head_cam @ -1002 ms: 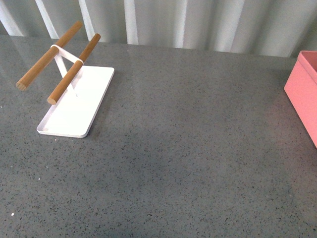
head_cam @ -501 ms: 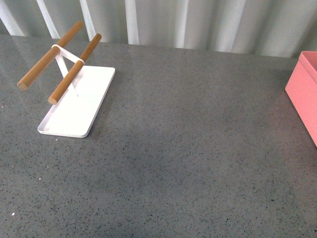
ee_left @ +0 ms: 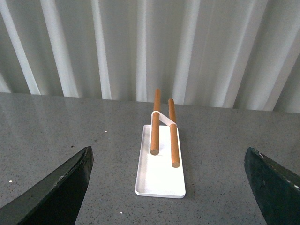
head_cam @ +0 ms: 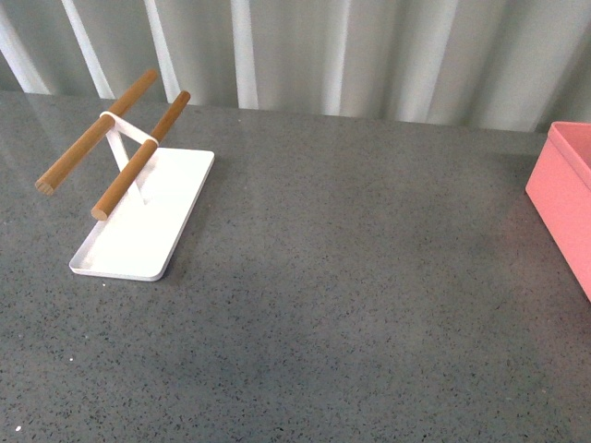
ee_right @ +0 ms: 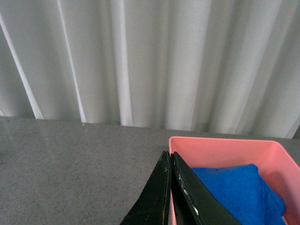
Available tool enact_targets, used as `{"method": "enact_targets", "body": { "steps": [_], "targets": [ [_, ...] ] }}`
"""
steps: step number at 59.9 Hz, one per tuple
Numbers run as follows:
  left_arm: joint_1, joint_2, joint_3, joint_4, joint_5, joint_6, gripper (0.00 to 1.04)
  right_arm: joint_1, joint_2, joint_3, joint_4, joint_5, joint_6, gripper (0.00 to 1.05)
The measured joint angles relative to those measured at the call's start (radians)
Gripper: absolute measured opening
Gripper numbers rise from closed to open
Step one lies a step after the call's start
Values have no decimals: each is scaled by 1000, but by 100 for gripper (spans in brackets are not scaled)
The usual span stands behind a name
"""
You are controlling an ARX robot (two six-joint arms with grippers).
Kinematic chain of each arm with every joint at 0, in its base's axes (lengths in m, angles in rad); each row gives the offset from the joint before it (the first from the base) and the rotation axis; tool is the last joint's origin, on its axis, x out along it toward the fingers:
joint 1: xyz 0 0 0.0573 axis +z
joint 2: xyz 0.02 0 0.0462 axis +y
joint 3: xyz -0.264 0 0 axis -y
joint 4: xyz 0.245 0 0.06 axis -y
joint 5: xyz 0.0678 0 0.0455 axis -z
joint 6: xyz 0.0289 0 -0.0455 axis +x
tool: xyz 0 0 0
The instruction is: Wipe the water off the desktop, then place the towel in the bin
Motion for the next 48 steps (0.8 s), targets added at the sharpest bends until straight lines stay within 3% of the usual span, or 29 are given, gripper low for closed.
{"method": "enact_targets", "body": {
  "steps": [15, 18, 23, 48],
  "targets": [
    [0, 0, 0, 0, 0, 0, 98, 44, -168, -97, -77, 49, 3, 3],
    [0, 0, 0, 0, 0, 0, 98, 80, -204, -112, -100, 105, 4, 3],
    [0, 0, 0, 0, 0, 0, 98, 115, -237, -146, -82, 111, 3, 3],
    [0, 0, 0, 0, 0, 0, 98, 119, -515, -190, -311, 117, 5, 3]
  ]
}}
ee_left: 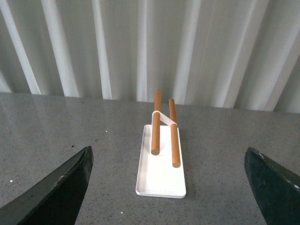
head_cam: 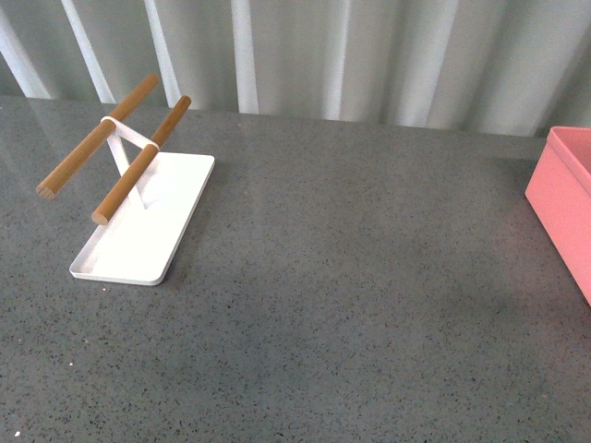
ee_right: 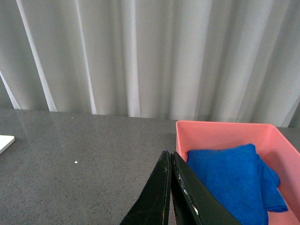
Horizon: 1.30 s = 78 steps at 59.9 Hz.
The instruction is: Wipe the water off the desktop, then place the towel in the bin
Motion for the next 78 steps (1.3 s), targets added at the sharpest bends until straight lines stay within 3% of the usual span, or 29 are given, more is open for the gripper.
{"method": "enact_targets", "body": {
  "steps": [57, 63, 78],
  "targets": [
    [0, 0, 0, 0, 0, 0, 98, 0, -458, -2, -438, 2, 2, 3],
    [0, 0, 0, 0, 0, 0, 98, 0, -591, -2, -601, 2, 3, 3],
    [0, -1, 0, 0, 0, 0, 98, 0, -623, -2, -608, 3, 3, 3]
  ]
}}
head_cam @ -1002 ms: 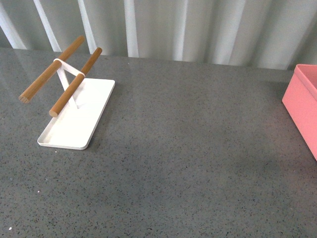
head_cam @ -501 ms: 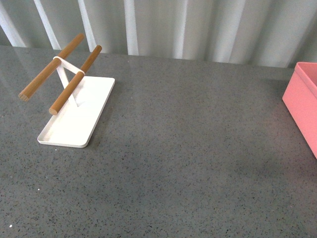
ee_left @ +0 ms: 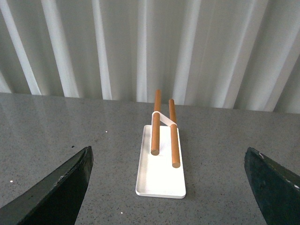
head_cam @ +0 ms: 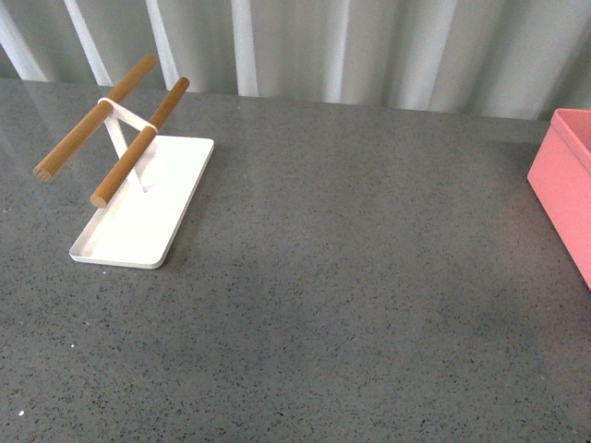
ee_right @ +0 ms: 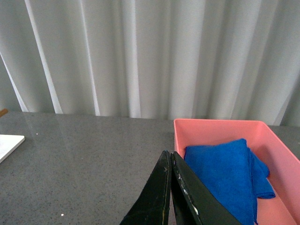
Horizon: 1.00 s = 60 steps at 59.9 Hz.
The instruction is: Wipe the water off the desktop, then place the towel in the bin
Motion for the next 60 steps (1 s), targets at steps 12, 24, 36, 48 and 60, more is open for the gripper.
{"method": "enact_targets", "body": {
  "steps": [12, 24, 36, 48, 60],
  "targets": [
    [0, 0, 0, 0, 0, 0, 98, 0, 0, 0, 0, 0, 0, 15],
    [0, 0, 0, 0, 0, 0, 98, 0, 0, 0, 0, 0, 0, 62],
    [0, 0, 0, 0, 0, 0, 98, 0, 0, 0, 0, 0, 0, 97],
    [0, 0, 0, 0, 0, 0, 98, 0, 0, 0, 0, 0, 4, 98],
    [0, 0, 0, 0, 0, 0, 98, 0, 0, 0, 0, 0, 4, 98]
  ]
}}
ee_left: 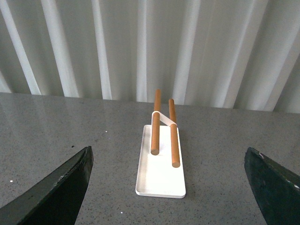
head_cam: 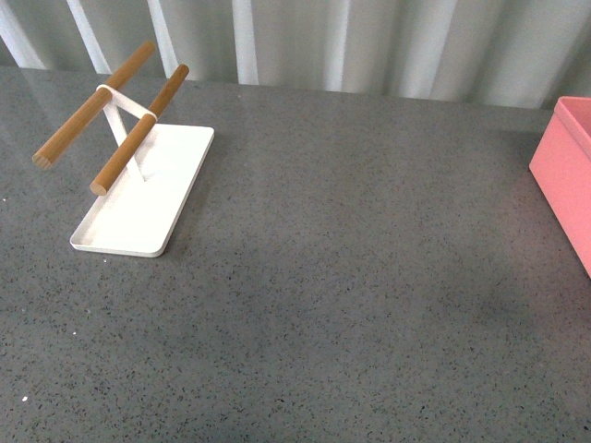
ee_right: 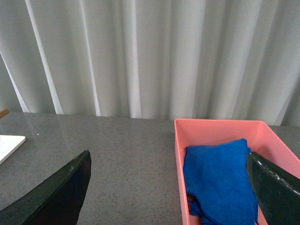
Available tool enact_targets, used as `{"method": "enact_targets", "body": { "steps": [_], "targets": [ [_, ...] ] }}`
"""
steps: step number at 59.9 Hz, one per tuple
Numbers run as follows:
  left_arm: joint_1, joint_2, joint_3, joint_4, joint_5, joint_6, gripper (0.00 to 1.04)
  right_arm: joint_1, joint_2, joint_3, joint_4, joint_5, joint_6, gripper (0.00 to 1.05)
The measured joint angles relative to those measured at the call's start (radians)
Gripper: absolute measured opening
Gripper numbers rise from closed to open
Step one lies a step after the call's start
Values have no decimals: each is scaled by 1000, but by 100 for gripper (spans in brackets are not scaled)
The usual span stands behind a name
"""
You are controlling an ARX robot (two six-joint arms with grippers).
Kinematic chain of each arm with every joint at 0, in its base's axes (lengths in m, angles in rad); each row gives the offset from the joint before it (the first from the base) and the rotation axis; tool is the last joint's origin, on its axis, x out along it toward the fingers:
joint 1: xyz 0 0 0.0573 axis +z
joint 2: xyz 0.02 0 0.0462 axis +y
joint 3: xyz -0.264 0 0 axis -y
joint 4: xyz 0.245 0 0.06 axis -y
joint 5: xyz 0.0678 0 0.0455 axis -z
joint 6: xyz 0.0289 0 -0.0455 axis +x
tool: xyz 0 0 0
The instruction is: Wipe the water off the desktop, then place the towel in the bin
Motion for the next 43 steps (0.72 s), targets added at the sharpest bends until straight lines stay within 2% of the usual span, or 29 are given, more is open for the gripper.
{"method": "enact_targets", "body": {
  "steps": [43],
  "targets": [
    [0, 0, 0, 0, 0, 0, 98, 0, 0, 0, 0, 0, 0, 98]
  ]
}}
